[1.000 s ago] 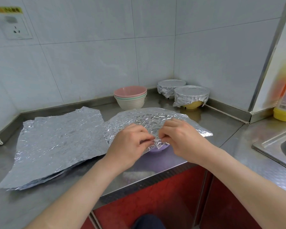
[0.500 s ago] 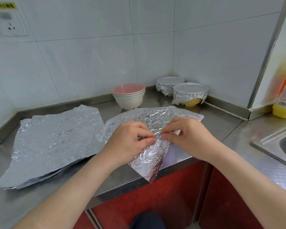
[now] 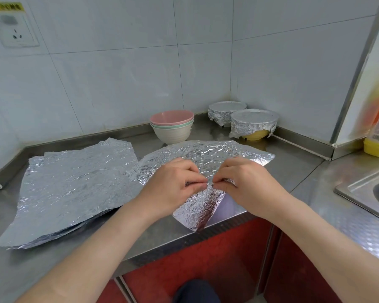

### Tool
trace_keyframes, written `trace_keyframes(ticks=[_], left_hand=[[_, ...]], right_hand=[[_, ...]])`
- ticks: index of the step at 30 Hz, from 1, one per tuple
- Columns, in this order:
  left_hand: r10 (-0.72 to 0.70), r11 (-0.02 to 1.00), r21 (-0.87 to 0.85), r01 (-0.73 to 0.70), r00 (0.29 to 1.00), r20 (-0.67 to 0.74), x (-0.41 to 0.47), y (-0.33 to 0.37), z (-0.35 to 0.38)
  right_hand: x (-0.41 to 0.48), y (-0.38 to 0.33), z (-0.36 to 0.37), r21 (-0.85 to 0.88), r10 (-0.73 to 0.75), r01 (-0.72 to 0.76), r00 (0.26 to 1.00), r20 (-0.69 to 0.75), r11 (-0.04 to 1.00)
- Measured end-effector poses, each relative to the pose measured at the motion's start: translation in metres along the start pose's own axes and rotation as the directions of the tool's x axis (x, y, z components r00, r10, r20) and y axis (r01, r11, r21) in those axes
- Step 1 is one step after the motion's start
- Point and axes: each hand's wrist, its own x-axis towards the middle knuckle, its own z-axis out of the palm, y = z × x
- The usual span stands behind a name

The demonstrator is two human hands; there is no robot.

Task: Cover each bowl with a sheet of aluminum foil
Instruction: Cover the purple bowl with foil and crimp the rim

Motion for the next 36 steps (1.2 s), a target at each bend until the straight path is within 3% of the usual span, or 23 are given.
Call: trace_keyframes(ticks=[8,20,24,27,36], left_hand=[[0.071,0.989,0.13,-0.069,0.997,-0.006,0.0,0.0,0.004],[0.003,0.998,0.059,-0.007,0.997,0.075,0.002,0.006,-0.002],[0.041,0.995,0.087,-0.046,0.998,0.055,0.003,0.0,-0.021],[0.014,0.997,0.077,-0.024,0.993,0.121,0.005,-0.007,-0.026],[-0.014,1.0,-0.01,0.015,0.997,0.077,-0.004,-0.022,-0.018]], right_hand=[[0.003,0.01,0.002,0.002,-0.02,0.02,0.999,0.026,1.0],[0.007,0.02,-0.016,0.105,0.036,-0.054,0.986,0.166,0.993],[0.007,0.017,-0.022,0.151,0.094,-0.109,0.99,0.106,0.982],[0.011,0.002,-0.013,0.172,0.06,-0.072,0.995,0.077,0.982],[0.012,-0.005,0.009,-0.05,-0.024,0.027,0.997,0.071,0.998]])
